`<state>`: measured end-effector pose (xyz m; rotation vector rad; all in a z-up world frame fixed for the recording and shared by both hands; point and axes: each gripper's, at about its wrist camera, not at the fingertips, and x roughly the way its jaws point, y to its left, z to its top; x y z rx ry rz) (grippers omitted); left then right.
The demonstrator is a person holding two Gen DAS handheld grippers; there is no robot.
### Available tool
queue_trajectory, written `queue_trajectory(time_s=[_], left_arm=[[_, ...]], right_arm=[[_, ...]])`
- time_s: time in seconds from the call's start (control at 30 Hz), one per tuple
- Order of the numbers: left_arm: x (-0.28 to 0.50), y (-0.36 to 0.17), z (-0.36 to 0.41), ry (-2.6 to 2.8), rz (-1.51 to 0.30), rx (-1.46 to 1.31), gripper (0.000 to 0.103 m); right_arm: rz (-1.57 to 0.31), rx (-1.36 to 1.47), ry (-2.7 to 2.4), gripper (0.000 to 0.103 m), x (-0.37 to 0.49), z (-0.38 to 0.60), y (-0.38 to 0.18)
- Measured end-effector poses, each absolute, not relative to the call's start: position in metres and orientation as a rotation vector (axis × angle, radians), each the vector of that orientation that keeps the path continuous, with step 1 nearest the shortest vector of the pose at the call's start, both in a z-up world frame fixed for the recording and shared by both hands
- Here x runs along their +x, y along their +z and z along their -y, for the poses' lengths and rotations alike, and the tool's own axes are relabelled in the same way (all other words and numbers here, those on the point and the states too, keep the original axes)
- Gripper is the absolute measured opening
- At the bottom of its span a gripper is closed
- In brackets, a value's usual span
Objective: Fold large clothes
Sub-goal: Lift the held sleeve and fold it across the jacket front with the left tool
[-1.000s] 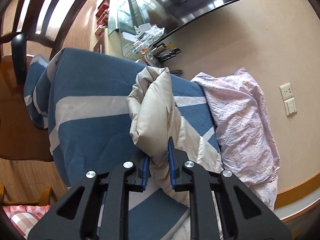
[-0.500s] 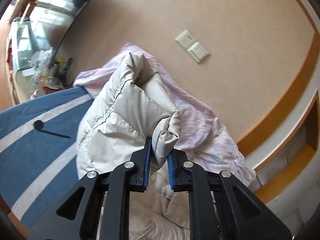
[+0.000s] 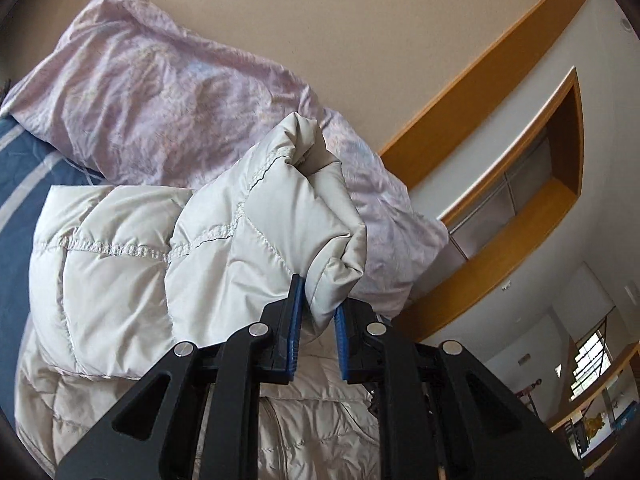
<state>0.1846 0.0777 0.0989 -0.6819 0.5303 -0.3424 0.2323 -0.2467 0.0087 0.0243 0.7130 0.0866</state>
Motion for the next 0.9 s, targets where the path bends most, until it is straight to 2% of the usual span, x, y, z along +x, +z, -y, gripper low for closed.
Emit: queue_trajectory(time_s=[0.1,0.13,0.17,0.2,0.23,0.27,0.33,0.47,0.57,0.73,0.9], left_arm=[[0.203,0.077,-0.049,-0.393,-0.634,-0.635,0.017],[0.207,0.069,-0.041,-0.406,-0.671,-0.623,0.026],[0.21,0.063,-0.035,-0.435,-0.703,-0.622,0.043],[0.21,0.06,-0.035,-0.452,-0.71,-0.627,0.053],[0.208,0.061,-0.037,-0.454,-0.7,-0.632,0.072],[0.203,0.064,-0.043,-0.449,-0.664,-0.631,0.087],[0.195,0.075,-0.058,-0.423,-0.597,-0.602,0.097],[0.198,0.084,-0.101,-0.232,-0.578,-0.466,0.097],[0.197,0.07,-0.132,-0.057,-0.601,-0.374,0.097],[0.199,0.04,-0.183,0.095,-0.681,-0.375,0.097],[0.195,0.028,-0.207,0.147,-0.701,-0.383,0.097]], right_arm=[[-0.723,0.028,0.078,0.082,0.235,0.25,0.004],[-0.727,0.029,0.075,0.082,0.236,0.251,0.003],[-0.73,0.031,0.073,0.082,0.236,0.252,0.003],[-0.733,0.035,0.07,0.082,0.236,0.254,0.002],[-0.733,0.037,0.066,0.082,0.236,0.256,0.002],[-0.731,0.039,0.063,0.082,0.236,0.258,0.003],[-0.729,0.051,0.069,0.082,0.237,0.26,0.004],[-0.764,0.15,0.219,0.082,0.244,0.258,0.008],[-0.866,0.268,0.431,0.081,0.264,0.242,-0.001],[-1.044,0.391,0.545,0.075,0.296,0.207,-0.032],[-1.128,0.424,0.542,0.073,0.309,0.185,-0.059]])
